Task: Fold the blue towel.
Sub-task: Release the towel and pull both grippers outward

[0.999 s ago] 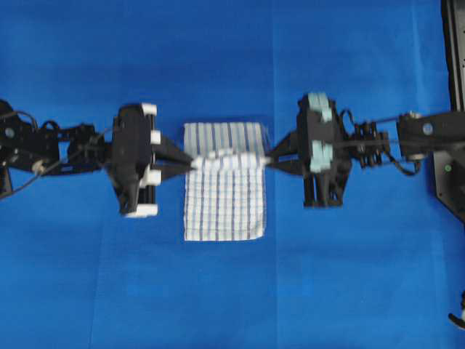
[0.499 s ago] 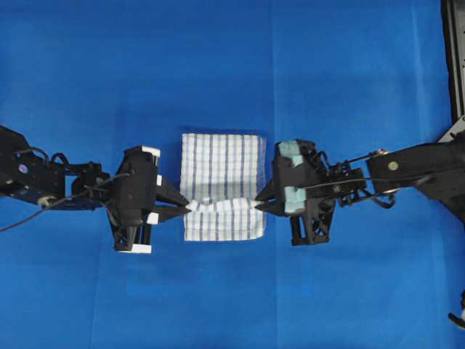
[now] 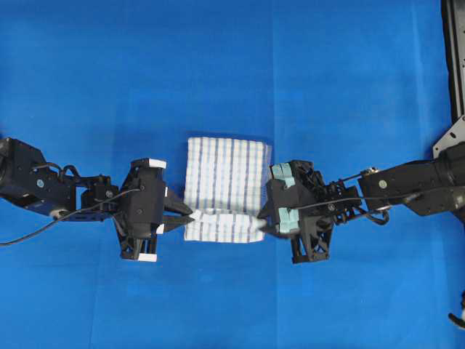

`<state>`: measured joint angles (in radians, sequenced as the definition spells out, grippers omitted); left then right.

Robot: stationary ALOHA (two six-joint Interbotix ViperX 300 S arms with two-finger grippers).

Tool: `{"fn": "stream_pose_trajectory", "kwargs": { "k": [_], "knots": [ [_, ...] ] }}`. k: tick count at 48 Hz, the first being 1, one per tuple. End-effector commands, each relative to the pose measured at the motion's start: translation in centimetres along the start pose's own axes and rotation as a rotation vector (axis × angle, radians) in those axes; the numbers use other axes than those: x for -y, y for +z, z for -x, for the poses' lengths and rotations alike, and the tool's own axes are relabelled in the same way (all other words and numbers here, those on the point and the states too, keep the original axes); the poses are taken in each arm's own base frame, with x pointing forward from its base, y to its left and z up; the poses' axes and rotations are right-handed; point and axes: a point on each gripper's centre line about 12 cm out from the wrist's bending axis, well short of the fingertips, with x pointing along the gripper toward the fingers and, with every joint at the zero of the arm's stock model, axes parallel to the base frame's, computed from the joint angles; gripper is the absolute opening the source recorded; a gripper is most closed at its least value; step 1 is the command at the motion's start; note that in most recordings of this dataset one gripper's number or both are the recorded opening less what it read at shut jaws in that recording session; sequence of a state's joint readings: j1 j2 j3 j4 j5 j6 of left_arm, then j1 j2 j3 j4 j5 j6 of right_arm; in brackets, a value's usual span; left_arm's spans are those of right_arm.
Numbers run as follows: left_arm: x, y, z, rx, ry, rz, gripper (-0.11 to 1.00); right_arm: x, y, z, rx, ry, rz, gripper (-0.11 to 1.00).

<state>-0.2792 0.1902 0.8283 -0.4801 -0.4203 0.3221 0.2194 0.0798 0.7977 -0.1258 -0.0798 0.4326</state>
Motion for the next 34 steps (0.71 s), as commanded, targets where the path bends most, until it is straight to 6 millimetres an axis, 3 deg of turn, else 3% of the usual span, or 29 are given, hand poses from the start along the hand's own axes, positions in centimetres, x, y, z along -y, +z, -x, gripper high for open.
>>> {"fn": "stream_pose_trajectory", "kwargs": {
  "k": [1, 4, 10, 12, 15, 22, 34],
  "knots": [
    [0.3, 1.3, 0.2, 0.037, -0.008, 0.008, 0.07, -0.5, 1.0, 0.2, 0.024, 0.01, -0.004, 0.29],
    [0.6, 1.7, 0.4, 0.036, -0.021, 0.006, 0.2, -0.5, 1.1, 0.4, 0.026, 0.009, -0.005, 0.47],
    [1.2, 3.0, 1.7, 0.039, -0.056, -0.012, 0.59, -0.5, 1.8, 1.6, 0.043, 0.007, 0.012, 0.84],
    [1.2, 3.4, 2.3, 0.039, -0.067, -0.02, 0.71, -0.5, 2.2, 2.3, 0.053, 0.006, 0.016, 0.92],
    [1.3, 4.2, 3.4, 0.05, -0.083, -0.035, 0.85, -0.4, 2.7, 3.5, 0.069, 0.003, 0.025, 0.92],
    [1.0, 6.0, 6.4, 0.104, -0.105, -0.031, 0.84, 0.0, 3.5, 7.0, 0.108, -0.014, 0.052, 0.9],
    [-0.8, 6.3, 11.2, 0.197, -0.093, -0.004, 0.82, 1.6, 2.6, 13.1, 0.197, -0.044, 0.058, 0.9]
  ]
}}
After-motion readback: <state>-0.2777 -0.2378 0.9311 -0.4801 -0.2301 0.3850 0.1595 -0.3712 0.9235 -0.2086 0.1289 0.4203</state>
